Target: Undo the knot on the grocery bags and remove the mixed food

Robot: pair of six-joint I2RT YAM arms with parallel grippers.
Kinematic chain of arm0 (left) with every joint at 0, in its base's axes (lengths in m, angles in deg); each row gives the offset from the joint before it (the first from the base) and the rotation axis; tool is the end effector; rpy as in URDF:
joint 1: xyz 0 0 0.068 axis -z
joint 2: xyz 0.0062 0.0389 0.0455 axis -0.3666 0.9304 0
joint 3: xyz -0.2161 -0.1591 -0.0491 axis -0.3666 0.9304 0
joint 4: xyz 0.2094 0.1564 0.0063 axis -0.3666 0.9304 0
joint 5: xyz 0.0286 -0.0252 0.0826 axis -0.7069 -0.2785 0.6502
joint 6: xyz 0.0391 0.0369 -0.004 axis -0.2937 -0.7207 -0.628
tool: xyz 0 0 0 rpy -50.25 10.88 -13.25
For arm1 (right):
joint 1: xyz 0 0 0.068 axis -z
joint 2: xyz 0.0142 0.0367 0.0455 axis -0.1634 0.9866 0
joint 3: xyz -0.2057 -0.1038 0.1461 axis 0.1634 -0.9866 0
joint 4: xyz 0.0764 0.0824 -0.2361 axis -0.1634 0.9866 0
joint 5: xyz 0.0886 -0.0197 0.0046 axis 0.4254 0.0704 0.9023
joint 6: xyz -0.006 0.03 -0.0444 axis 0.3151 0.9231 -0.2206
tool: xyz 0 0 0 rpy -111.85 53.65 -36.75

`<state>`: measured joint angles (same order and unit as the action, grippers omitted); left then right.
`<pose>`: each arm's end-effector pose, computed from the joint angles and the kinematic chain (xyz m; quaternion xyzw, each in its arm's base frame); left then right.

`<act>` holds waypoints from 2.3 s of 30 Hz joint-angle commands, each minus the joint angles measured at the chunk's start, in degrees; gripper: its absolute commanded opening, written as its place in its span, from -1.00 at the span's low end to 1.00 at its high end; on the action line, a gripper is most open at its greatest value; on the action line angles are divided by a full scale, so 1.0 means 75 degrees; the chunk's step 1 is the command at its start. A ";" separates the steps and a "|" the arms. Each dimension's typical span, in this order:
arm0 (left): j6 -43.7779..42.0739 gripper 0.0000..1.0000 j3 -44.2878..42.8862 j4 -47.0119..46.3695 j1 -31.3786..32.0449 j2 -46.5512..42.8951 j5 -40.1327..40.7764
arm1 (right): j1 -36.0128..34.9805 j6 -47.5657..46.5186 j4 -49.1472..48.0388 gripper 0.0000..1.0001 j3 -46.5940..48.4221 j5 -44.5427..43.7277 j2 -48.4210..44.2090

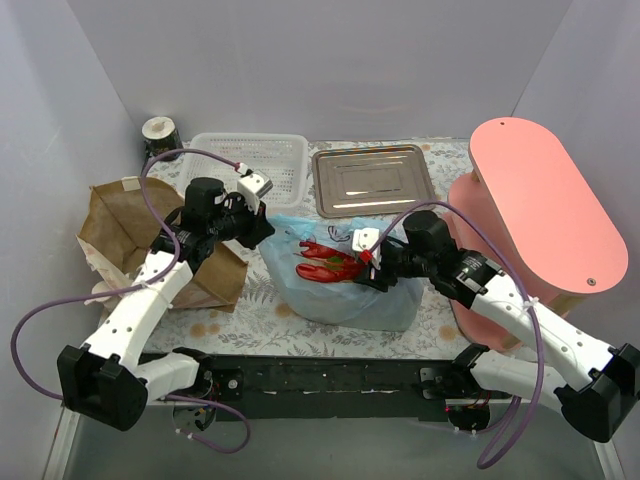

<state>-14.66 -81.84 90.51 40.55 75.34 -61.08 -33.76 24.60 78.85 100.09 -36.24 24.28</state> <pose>0.2252 -0.0948 0.3268 0.0405 0.8669 -0.3688 0.3330 0.1539 0.1634 0.3142 -0.5948 0.6054 0.2189 0.4815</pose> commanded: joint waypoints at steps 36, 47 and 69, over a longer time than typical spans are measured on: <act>0.0877 -1.00 -0.0295 0.0517 -0.0606 0.0069 -0.2024 | 0.0469 0.2804 -0.5345 -0.97 0.6330 0.1132 0.3260; -0.0093 -1.00 -0.0505 0.0994 -0.0595 -0.0027 -0.2293 | 0.2002 -0.1420 -0.2602 -0.97 0.7895 0.0475 0.5768; -0.5463 -1.00 0.1756 0.1853 -0.0583 -0.1820 -0.1391 | 0.3211 -0.6201 0.1173 -0.97 1.0039 0.0112 0.9730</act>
<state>-52.38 -69.14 107.40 36.20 58.68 -70.42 -10.48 -11.44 83.31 171.28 -34.28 94.57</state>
